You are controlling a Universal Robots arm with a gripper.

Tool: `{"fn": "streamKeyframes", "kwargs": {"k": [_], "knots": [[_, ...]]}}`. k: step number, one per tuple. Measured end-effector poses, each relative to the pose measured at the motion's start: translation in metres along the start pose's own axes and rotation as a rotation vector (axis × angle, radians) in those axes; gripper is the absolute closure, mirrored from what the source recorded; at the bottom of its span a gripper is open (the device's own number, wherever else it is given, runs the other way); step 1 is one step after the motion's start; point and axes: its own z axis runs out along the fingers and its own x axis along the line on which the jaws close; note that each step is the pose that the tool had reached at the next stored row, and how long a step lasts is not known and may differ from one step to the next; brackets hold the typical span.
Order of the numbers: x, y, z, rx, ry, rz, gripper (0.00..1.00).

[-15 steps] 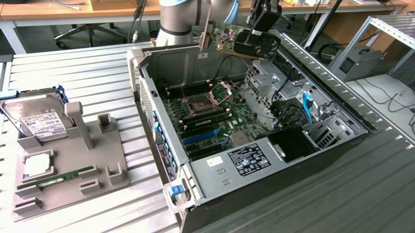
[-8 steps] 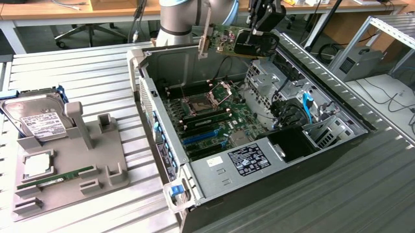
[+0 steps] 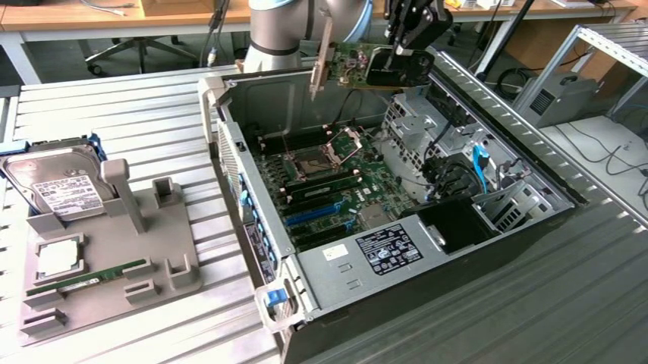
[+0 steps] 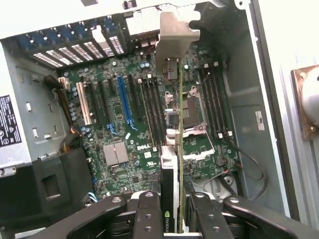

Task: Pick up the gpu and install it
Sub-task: 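Insert the gpu into the slot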

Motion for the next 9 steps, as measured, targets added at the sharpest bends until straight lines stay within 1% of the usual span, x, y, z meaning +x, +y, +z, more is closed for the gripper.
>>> {"fn": "streamKeyframes", "kwargs": {"k": [2, 5, 9], "knots": [[0.0, 0.0, 0.0, -0.0006, 0.0011, -0.026, 0.73], [-0.0001, 0.0, 0.0, -0.002, 0.0033, -0.082, 0.73], [-0.0001, 0.0, 0.0, -0.0022, 0.0037, -0.091, 0.73]]}}
